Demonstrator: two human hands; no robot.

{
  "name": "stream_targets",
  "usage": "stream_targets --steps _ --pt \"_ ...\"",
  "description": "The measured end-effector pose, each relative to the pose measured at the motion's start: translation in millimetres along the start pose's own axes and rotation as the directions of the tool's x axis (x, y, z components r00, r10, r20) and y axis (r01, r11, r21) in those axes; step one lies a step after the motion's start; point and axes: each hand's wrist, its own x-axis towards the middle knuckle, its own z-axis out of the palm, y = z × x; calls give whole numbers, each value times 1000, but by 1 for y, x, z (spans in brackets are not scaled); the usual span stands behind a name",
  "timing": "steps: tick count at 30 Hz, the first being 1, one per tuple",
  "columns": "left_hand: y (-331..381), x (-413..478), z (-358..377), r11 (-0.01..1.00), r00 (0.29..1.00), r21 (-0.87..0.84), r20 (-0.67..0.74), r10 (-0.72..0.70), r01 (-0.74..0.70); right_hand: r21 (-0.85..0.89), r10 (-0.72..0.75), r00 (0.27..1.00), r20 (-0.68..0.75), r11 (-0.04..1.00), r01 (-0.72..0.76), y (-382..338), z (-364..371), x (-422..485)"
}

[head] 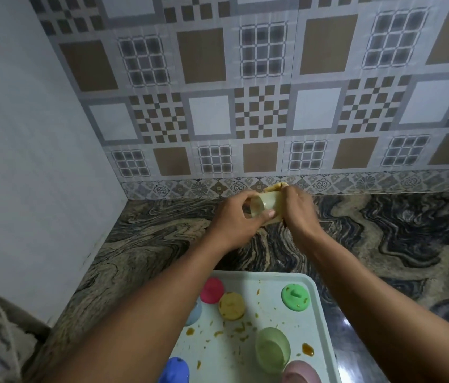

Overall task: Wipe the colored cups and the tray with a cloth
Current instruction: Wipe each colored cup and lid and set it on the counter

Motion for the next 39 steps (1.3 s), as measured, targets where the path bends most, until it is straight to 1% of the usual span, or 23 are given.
stream_targets --steps 2,3,4,5,7,9,10,11,12,14,15,18,21,22,24,26,27,29,31,32,34,37,39 --pt "-5 1 -1 968 984 178 17 178 -178 43 28 999 28 999 -29 0 3 2" --pt "-9 3 -2 914 958 286 58 281 -286 67 46 998 30 997 -48 0 3 4" --pt "-13 4 -5 861 932 359 97 350 -360 91 64 998 27 994 -66 -1 3 4" --pt "-15 4 -7 841 922 381 109 373 -385 99 75 997 24 992 -77 -2 3 4" --pt "-14 3 -6 898 953 323 54 297 -298 90 72 997 32 993 -74 -3 3 6" --pt "-12 3 -3 981 994 163 -13 107 -103 80 69 997 44 994 -72 0 4 10" --pt "-12 4 -1 992 998 110 -27 59 -56 75 75 996 47 994 -78 0 5 11" --pt "-12 5 -1 990 996 120 -34 83 -78 66 87 995 51 994 -90 0 7 12" --pt "-15 5 -1 974 987 173 -31 157 -149 65 105 993 55 992 -108 1 8 12" --pt "-19 5 -2 894 947 326 23 319 -309 77 133 990 54 988 -137 1 10 15" --pt "-22 5 -4 865 936 369 43 349 -339 75 145 988 56 986 -149 0 10 15" --pt "-24 8 -6 898 954 328 46 296 -294 61 149 987 53 987 -152 -2 8 16" --pt "-24 10 -5 968 989 208 -19 148 -141 2 102 993 63 995 -103 1 11 18" --pt "-24 9 -5 966 989 217 -24 149 -140 -22 88 994 66 996 -87 2 13 18" --pt "-27 6 -5 904 964 338 33 266 -261 -41 86 994 70 996 -83 5 18 18" --pt "-32 2 -9 790 912 464 123 390 -401 -45 99 991 85 994 -95 5 19 18" --pt "-35 3 -12 767 900 481 137 413 -425 -49 107 989 101 994 -102 5 20 18" --pt "-42 2 -16 823 926 430 98 366 -371 -59 116 985 124 992 -109 4 25 18" --pt "-43 -2 -17 909 968 340 20 249 -241 -74 133 984 118 989 -125 7 34 20" --pt "-46 -5 -18 923 977 326 7 212 -203 -88 149 982 114 986 -139 10 40 20" --pt "-51 -8 -19 884 967 396 52 248 -248 -70 205 972 119 978 -197 14 47 20" --pt "-63 -14 -28 769 929 528 129 347 -361 33 391 902 185 914 -403 15 52 24" --pt "-71 -16 -38 803 948 516 60 312 -297 75 497 840 218 849 -523 18 50 28"
